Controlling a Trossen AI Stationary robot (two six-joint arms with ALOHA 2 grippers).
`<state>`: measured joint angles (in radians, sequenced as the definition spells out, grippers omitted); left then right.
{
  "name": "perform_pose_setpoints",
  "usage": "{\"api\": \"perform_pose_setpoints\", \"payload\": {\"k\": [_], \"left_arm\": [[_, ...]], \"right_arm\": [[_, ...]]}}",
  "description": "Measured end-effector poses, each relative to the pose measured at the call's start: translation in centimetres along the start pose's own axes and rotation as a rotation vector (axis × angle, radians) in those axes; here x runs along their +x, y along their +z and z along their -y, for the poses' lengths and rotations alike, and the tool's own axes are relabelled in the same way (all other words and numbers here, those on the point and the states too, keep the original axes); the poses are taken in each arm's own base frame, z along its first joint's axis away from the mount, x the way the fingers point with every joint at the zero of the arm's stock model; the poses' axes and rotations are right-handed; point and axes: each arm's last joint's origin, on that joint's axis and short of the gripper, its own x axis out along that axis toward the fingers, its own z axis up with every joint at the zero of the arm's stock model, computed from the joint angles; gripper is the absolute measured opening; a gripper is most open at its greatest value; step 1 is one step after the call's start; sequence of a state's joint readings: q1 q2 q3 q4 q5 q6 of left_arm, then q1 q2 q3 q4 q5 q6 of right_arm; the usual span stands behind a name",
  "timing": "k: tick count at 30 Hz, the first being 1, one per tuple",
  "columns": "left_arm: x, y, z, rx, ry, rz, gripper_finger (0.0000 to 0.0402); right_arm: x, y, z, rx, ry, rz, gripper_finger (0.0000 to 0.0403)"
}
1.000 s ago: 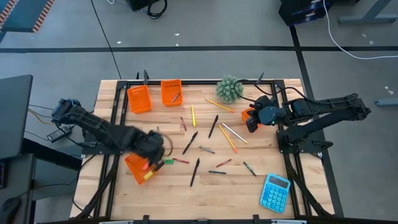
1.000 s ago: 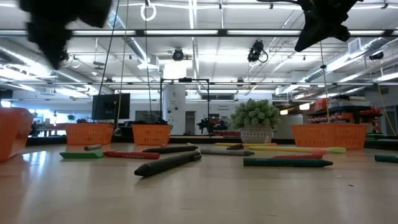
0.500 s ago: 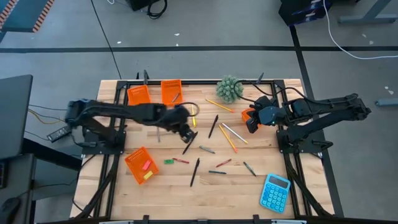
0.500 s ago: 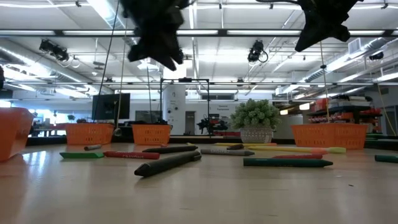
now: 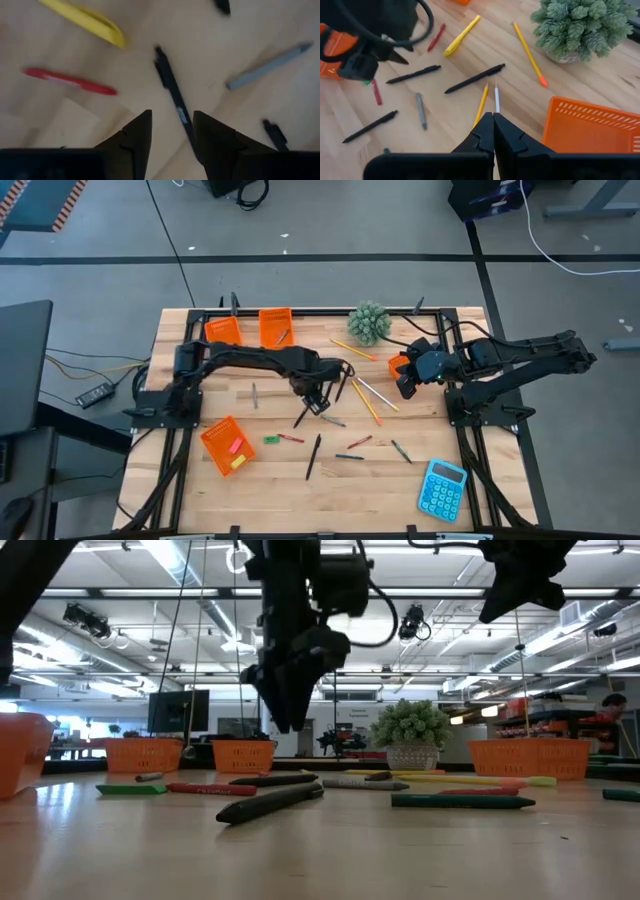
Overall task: Sort crayons/erasers/pens/pencils in bins
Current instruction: Put the middle black pen into the right orange bin
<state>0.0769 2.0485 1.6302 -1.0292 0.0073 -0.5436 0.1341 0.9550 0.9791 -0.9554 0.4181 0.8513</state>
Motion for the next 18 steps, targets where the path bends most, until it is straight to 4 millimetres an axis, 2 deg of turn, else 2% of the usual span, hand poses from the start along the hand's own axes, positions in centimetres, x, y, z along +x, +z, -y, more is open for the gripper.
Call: {"api": "perform_pose_setpoints", "payload": {"k": [6,18], "left_arm": [[1.6,0.2,0.0,-0.053,0.023,-0.028,0.0176],[1.9,1.5,-1.3,-0.146,0.015,0.008,0.0215]], "right_arm": [[0.0,0.0,0.0,0.002,0.000,-0.001,0.0008],[0.0,0.0,0.0,-0.013,0.000,-0.001,0.0008]]}}
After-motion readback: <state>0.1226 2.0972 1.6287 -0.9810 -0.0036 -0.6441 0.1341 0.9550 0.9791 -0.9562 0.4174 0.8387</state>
